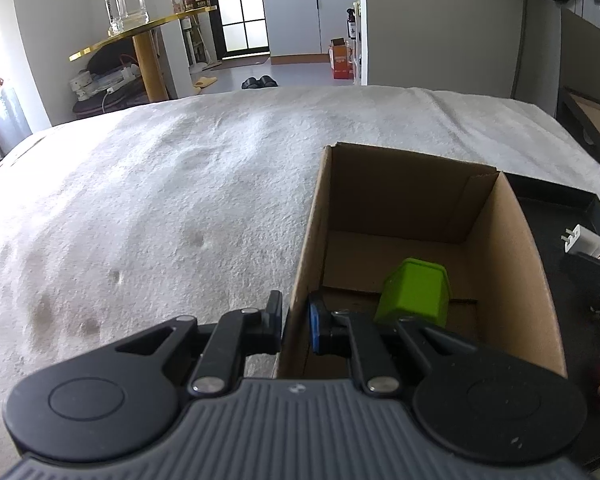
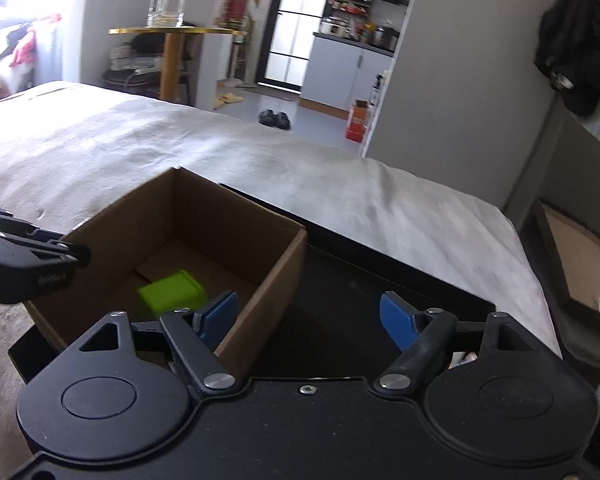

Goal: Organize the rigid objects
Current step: 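Carry the green cup with the right gripper into the cardboard box and release, then lower the right gripper onto the pink plush figure and close on it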

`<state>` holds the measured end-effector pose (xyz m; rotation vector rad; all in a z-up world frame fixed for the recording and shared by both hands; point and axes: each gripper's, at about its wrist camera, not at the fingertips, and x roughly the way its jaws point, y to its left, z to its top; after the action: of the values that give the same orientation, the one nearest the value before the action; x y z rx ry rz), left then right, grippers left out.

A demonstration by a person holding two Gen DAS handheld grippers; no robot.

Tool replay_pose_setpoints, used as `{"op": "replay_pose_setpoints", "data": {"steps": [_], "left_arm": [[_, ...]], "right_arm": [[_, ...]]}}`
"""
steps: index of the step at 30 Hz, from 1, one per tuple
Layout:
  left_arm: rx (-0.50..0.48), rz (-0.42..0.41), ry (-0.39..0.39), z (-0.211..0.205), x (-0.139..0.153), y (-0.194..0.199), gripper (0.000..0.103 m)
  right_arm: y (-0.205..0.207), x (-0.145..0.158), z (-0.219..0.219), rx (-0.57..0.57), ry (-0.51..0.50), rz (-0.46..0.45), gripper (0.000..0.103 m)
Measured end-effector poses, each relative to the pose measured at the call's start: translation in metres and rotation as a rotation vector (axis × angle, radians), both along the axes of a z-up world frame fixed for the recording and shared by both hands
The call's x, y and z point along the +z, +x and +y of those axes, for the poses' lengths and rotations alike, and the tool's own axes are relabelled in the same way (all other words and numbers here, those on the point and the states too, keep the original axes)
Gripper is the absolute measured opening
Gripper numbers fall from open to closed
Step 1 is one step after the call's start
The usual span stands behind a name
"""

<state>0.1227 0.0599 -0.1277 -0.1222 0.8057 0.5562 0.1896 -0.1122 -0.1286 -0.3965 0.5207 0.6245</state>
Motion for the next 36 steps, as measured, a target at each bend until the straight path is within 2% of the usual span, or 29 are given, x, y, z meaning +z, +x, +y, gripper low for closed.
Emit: {"op": "replay_pose_setpoints", "data": {"steps": [2,8,9,13,16,18,22,36], "left_arm": [[0.003,0.01,0.007,-0.001,0.0,0.001,0.013],[0.011,0.047,0.021,-0.007,0.002,0.006,0.021],[0.01,0.047,0.02,-0.009,0.003,0.006,0.027],[-0.003,0.056,0.045,-0.017,0.008,0.006,0.065],[-0.009,0.059,0.058,-0.023,0.012,0.005,0.08],[-0.009,0.065,0.066,-0.026,0.014,0.004,0.085],[-0.013,0.071,0.091,-0.033,0.018,0.007,0.089],[-0.05,0.11,0.148,-0.05,0.019,0.012,0.092]], "right_arm": [[0.002,0.0,-0.008,-0.027,0.005,0.011,0.083],[0.005,-0.002,-0.03,-0.083,0.023,0.036,0.086],[0.006,-0.002,-0.034,-0.092,0.028,0.043,0.086],[0.007,-0.005,-0.048,-0.123,0.047,0.066,0.087],[0.007,-0.008,-0.059,-0.145,0.058,0.092,0.087],[0.007,-0.011,-0.067,-0.164,0.063,0.116,0.087],[0.005,-0.02,-0.083,-0.2,0.07,0.151,0.087],[0.006,-0.057,-0.112,-0.25,0.061,0.254,0.087]]}}
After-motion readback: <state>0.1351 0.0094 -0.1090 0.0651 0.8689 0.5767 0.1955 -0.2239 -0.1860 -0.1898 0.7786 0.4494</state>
